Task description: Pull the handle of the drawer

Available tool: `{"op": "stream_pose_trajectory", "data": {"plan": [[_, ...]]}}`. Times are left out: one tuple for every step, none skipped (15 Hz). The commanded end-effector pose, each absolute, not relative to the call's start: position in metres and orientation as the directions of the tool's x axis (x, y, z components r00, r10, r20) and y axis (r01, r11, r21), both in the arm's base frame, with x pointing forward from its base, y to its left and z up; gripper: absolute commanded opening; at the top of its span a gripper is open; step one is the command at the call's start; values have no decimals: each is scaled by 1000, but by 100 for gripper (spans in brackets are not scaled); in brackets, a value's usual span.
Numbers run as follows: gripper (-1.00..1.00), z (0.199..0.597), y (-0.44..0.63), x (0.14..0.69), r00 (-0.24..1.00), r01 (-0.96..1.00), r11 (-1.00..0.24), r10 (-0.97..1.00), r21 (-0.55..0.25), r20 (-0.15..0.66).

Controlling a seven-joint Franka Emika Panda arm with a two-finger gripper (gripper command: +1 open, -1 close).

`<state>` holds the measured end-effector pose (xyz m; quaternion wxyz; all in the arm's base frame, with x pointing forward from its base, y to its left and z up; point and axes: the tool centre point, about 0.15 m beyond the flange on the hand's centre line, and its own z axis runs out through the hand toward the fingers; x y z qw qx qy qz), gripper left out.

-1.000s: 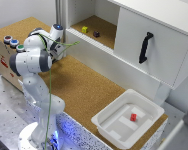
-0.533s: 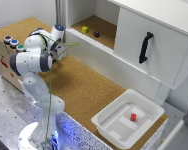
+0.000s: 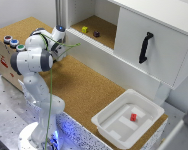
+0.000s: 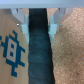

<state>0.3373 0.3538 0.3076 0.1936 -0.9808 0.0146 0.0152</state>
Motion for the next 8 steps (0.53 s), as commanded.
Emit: {"op": "stream_pose_trajectory", "data": {"plan": [[-100,300,331,354,996,-63,-891,-28,-449,-84],[-100,300,328,354,996,-60,-890,-24,-452,-85],[-100,298,325,355,996,-55,-887,-17,-459,-87],[-100,297,321,356,996,-46,-889,-5,-456,-89],[-100,295,317,357,996,-41,-888,1,-458,-92],[-100,294,313,357,995,-45,-887,0,-460,-97],[-100,293,307,359,995,-44,-884,1,-466,-97],[-100,291,301,360,995,-53,-882,-6,-468,-101]]}}
